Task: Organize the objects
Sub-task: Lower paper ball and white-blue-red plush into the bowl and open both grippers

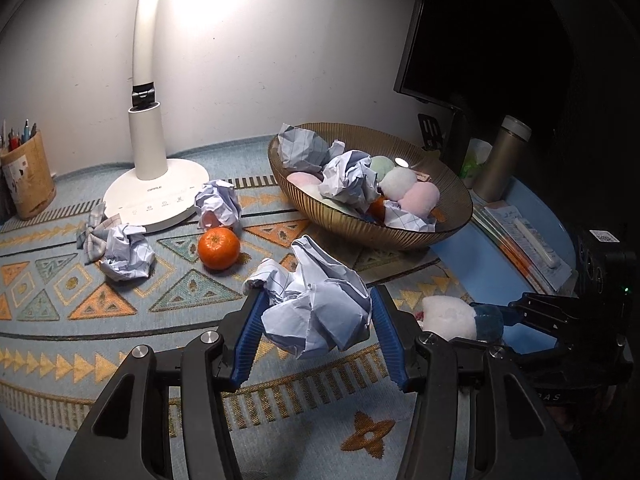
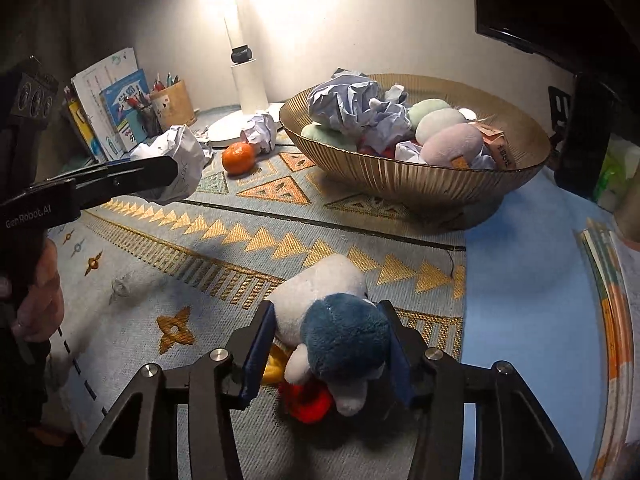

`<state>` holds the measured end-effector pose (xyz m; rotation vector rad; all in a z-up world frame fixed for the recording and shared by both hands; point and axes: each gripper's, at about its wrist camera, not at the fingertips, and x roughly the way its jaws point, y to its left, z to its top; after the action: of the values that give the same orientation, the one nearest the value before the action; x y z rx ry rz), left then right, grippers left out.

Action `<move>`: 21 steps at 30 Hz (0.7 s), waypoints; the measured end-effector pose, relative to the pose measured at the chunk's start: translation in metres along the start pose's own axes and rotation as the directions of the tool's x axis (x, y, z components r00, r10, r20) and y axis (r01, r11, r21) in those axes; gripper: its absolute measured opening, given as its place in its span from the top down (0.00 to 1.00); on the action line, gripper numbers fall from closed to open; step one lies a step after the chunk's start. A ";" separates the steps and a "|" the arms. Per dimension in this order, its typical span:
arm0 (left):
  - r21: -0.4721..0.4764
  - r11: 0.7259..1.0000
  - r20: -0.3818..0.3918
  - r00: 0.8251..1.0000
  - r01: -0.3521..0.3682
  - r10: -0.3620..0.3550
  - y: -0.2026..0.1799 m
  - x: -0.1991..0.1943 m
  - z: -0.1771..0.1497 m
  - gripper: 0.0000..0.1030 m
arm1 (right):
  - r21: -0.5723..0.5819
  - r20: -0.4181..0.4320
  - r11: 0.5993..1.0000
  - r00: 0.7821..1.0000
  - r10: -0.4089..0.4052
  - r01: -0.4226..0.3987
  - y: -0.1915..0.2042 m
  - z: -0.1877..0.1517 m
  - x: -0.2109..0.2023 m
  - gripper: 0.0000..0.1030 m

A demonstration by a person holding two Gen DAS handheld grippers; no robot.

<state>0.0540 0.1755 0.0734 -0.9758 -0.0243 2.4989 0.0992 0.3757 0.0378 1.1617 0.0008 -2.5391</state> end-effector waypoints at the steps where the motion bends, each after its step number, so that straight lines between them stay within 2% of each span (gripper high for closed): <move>1: 0.002 1.000 0.004 1.000 0.007 -0.007 -0.001 0.001 0.004 0.52 | 0.017 0.015 1.000 1.000 0.007 -0.007 0.001 0.002 -0.007 0.52; 5: 0.036 0.999 0.056 0.998 0.025 -0.027 -0.010 0.001 0.039 0.52 | 0.076 0.121 0.997 0.993 -0.010 0.001 -0.003 0.033 -0.044 0.52; 9: 0.066 0.996 0.116 0.991 0.056 -0.063 -0.021 0.015 0.084 0.50 | 0.229 0.238 0.973 0.967 -0.097 0.041 -0.038 0.081 -0.063 0.51; 11: 0.077 0.995 0.111 0.992 0.057 -0.066 -0.024 0.034 0.101 0.50 | 0.319 0.259 0.946 0.956 -0.140 0.053 -0.062 0.103 -0.057 0.51; 13: 0.083 0.995 0.100 0.993 0.060 -0.069 -0.026 0.055 0.114 0.50 | 0.390 0.262 0.920 0.953 -0.151 0.038 -0.082 0.125 -0.043 0.51; 16: 0.113 0.992 0.090 0.994 0.047 -0.057 -0.031 0.083 0.126 0.49 | 0.441 0.254 0.897 0.953 -0.165 0.038 -0.100 0.154 -0.020 0.50; 17: 0.120 0.991 0.092 0.993 0.058 -0.070 -0.031 0.089 0.129 0.45 | 0.444 0.259 0.895 0.952 -0.162 0.032 -0.104 0.164 -0.011 0.49; 18: 0.128 0.989 0.087 0.992 0.076 -0.087 -0.032 0.095 0.131 0.35 | 0.436 0.263 0.900 0.952 -0.157 0.028 -0.106 0.173 -0.003 0.46; 19: 0.134 0.988 0.077 0.993 0.079 -0.090 -0.033 0.101 0.133 0.25 | 0.426 0.266 0.904 0.952 -0.151 0.025 -0.109 0.180 0.005 0.46; 20: 0.136 0.988 0.077 0.994 0.070 -0.081 -0.032 0.105 0.134 0.08 | 0.419 0.266 0.907 0.951 -0.157 0.032 -0.110 0.185 0.011 0.46; 21: 0.132 0.989 0.085 0.994 0.060 -0.071 -0.031 0.107 0.134 0.05 | 0.411 0.254 0.911 0.954 -0.159 0.043 -0.111 0.189 0.018 0.43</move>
<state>-0.0893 0.2672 0.1111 -0.7981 0.0756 2.4484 -0.0852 0.4476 0.1342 0.9344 -0.5721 -2.8642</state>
